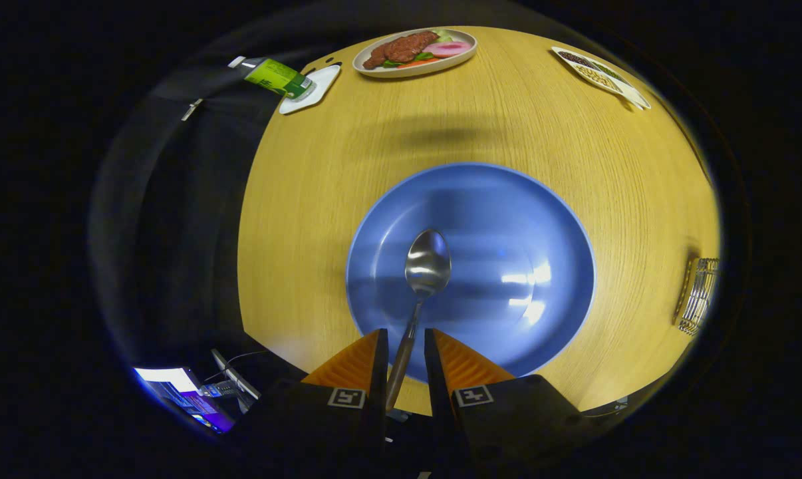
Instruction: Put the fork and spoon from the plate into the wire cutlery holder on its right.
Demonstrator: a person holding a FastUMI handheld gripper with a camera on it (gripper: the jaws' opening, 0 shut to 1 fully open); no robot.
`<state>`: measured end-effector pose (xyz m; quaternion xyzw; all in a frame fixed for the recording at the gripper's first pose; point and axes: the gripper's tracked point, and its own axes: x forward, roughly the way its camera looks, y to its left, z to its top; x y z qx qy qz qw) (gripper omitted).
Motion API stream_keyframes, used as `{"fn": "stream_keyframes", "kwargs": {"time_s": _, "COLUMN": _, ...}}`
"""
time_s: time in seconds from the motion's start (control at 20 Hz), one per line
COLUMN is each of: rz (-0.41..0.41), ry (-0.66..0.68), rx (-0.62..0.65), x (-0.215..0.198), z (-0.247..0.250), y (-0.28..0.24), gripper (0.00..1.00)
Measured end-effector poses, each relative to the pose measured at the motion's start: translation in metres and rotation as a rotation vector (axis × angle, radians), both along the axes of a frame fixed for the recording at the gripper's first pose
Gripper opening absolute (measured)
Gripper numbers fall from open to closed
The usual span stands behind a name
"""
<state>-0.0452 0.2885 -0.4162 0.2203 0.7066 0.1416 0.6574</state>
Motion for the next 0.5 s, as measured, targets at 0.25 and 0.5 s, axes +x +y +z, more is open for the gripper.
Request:
{"fn": "stream_keyframes", "kwargs": {"time_s": 0.25, "rz": 0.007, "ry": 0.057, "rx": -0.034, "x": -0.008, "z": -0.025, "y": 0.011, "gripper": 0.34}}
{"fn": "stream_keyframes", "kwargs": {"time_s": 0.5, "rz": 0.021, "ry": 0.054, "rx": 0.064, "x": -0.012, "z": -0.009, "y": 0.003, "gripper": 0.08}}
